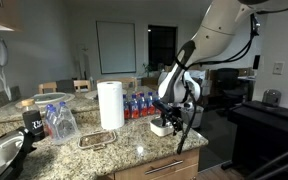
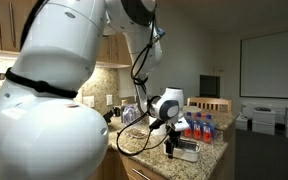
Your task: Move the bowl and then pick up the lid and put it on the bowl
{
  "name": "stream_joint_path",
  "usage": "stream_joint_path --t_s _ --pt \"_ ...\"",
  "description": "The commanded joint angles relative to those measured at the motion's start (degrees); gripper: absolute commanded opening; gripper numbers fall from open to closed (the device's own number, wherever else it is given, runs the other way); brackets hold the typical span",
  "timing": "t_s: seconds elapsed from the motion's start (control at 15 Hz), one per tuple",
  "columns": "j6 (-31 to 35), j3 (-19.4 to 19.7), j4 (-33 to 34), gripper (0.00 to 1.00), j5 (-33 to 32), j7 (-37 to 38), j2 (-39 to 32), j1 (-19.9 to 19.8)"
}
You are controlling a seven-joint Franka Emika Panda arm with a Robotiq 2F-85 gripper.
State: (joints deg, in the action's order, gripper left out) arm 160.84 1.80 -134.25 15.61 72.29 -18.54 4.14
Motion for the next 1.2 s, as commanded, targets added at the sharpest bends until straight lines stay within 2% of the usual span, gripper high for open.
stream_joint_path --t_s 0.0,0.6,0.87,1.13 --pt "-0.82 -0.77 -1.16 1.00 1.48 -1.89 2.74 -0.56" --pt "-4.80 -0.48 -1.70 1.00 -0.96 -1.07 11.16 0.02" --pt "-4.39 -2.50 -1.39 1.00 -1.42 0.78 13.40 1.51" --pt "-3.03 -5.97 0.35 1.00 -1.81 3.20 12.80 4.89"
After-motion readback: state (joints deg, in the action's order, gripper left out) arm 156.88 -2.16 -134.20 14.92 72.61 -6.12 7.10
